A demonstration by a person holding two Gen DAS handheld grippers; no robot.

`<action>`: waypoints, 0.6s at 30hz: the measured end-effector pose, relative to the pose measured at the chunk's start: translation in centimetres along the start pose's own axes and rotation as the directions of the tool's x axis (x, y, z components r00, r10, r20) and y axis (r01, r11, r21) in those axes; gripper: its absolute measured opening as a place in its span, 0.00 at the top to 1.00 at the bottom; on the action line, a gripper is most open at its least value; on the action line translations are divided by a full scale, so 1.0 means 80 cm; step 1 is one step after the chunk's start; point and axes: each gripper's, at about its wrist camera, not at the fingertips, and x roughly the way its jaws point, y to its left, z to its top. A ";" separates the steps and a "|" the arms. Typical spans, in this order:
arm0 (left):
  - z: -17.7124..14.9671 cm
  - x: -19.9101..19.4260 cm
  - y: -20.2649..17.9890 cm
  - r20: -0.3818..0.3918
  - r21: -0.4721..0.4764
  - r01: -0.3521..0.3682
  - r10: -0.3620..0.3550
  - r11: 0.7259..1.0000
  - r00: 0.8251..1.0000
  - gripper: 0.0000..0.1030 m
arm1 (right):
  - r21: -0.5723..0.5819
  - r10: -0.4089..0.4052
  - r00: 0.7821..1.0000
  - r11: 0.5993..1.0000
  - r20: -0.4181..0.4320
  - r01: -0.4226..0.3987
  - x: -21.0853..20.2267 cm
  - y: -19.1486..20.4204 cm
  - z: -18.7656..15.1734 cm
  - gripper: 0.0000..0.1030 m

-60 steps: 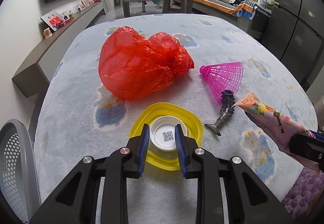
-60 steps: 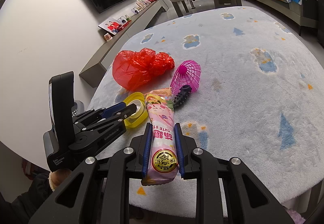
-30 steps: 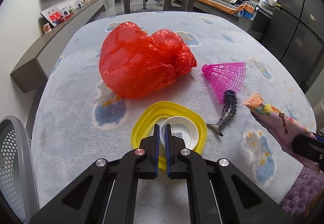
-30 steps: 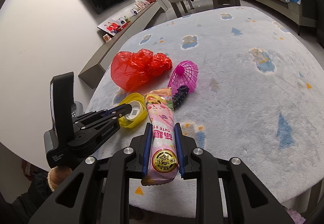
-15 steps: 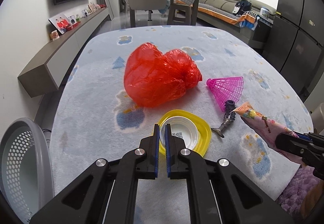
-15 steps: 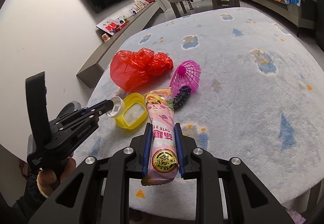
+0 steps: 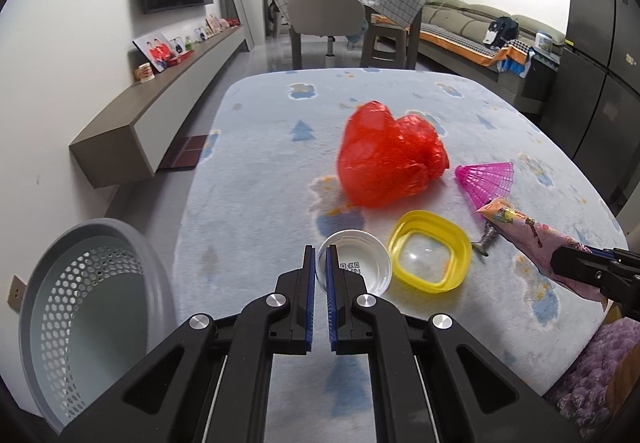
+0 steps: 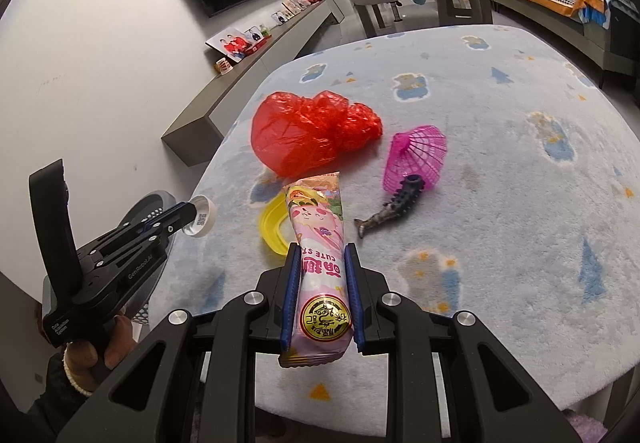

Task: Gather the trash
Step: 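Lift the white cap and pink tube and carry both toward the wastebasket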

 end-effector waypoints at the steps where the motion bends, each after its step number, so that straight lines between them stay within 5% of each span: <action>1: -0.002 -0.003 0.005 0.002 -0.005 -0.003 0.003 1.000 1.000 0.94 | -0.005 0.002 1.000 1.000 0.001 -0.002 0.001 0.005 0.001 0.79; 18: -0.037 -0.045 0.104 0.011 -0.113 -0.097 0.099 0.989 0.995 0.94 | -0.114 0.104 0.994 0.988 -0.042 -0.108 0.050 0.117 0.008 0.79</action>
